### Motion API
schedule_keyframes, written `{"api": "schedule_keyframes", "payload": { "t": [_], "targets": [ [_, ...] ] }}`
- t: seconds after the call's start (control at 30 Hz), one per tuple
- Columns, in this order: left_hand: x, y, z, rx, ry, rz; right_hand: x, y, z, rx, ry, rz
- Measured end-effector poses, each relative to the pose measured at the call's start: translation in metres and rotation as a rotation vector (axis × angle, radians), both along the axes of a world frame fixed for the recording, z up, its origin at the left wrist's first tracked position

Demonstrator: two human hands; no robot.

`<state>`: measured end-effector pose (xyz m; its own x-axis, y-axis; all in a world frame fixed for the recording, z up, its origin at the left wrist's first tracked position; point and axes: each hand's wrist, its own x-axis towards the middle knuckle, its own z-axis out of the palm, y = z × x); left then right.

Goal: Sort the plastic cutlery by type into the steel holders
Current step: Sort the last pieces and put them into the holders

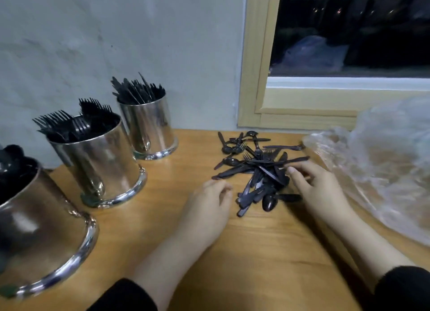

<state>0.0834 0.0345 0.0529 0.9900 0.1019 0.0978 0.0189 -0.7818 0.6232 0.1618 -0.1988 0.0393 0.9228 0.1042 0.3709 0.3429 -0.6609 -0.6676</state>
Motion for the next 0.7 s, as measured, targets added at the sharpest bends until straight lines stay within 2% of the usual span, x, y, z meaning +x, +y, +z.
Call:
{"api": "schedule_keyframes", "payload": {
  "t": [0.2, 0.37, 0.57, 0.7],
  "targets": [
    [0.019, -0.024, -0.038, 0.104, -0.043, -0.012, -0.004, -0.012, -0.023, -0.011, 0.006, 0.028],
    [0.046, -0.033, -0.044, 0.302, -0.054, -0.075, 0.003, -0.015, -0.033, -0.070, 0.103, 0.045],
    [0.053, -0.028, -0.047, 0.258, -0.056, -0.107, 0.007, -0.009, -0.030, -0.053, 0.082, 0.000],
    [0.052, -0.029, -0.048, 0.207, -0.085, -0.117, 0.010, 0.001, -0.031, -0.116, 0.111, -0.016]
  ]
}}
